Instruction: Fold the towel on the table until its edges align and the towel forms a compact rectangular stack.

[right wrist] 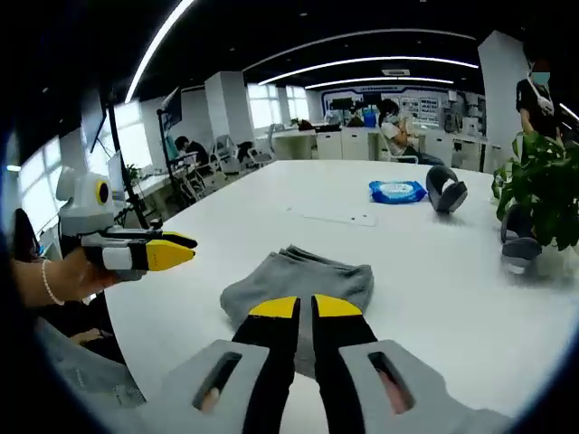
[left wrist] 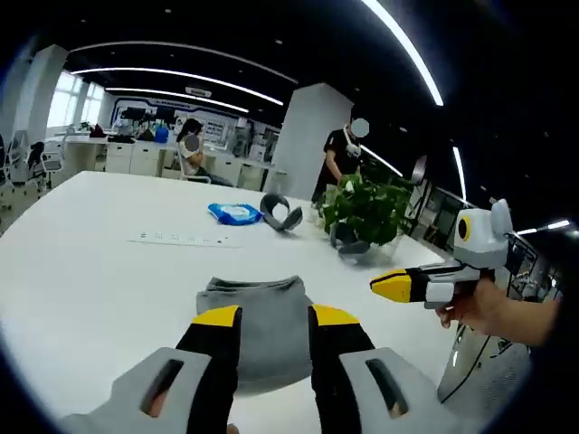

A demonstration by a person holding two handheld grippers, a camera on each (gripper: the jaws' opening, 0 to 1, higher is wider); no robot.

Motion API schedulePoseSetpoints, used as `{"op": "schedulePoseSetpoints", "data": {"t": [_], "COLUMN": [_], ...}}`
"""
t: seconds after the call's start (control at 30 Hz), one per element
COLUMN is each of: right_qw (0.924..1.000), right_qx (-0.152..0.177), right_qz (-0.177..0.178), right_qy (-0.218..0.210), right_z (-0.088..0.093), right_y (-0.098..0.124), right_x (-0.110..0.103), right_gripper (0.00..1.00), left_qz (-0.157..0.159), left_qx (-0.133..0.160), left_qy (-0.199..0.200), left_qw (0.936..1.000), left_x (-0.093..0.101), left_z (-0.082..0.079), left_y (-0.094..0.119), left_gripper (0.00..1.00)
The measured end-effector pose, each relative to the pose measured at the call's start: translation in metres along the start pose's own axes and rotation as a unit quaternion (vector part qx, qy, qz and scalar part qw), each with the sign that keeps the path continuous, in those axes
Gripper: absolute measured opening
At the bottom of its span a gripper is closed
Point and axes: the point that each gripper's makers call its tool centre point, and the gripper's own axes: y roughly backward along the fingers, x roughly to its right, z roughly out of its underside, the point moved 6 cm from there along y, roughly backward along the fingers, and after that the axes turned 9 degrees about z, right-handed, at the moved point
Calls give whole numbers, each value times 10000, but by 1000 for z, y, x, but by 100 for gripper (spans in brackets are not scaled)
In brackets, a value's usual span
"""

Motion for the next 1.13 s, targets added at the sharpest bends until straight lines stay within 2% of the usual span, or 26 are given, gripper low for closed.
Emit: {"op": "schedulePoseSetpoints", "data": {"t": [0.17, 0.27, 0.5, 0.6, 0.63, 0.73, 0.83, 1.13], "right_qw": [9991, 9983, 9978, 9957, 9954, 9963, 9961, 9967], "right_qx": [364, 545, 653, 869, 890, 803, 795, 724], "right_qz": [-33, 195, 51, 323, 352, 309, 362, 341], "right_qy": [-211, -118, -122, 4, -12, -1, 84, 143], "right_z": [5, 12, 29, 33, 35, 33, 33, 34], "right_y": [31, 45, 47, 47, 46, 43, 43, 45], "right_x": [-1, 2, -1, 1, 2, 4, 5, 2], "right_gripper": [22, 32, 74, 95, 99, 100, 100, 99], "left_qz": [-110, -270, -775, -914, -960, -985, -1050, -1008], "left_qx": [490, 682, 903, 759, 732, 598, 424, 195], "left_qy": [-23, -208, -462, -594, -613, -643, -835, -775], "left_qw": [9987, 9971, 9918, 9911, 9908, 9913, 9900, 9917], "left_x": [10, 11, 0, -5, -5, -5, -6, -6], "left_z": [2, 5, 6, 10, 12, 16, 20, 27], "left_y": [34, 50, 60, 60, 60, 60, 58, 57], "left_gripper": [53, 67, 97, 100, 100, 100, 100, 100]}}
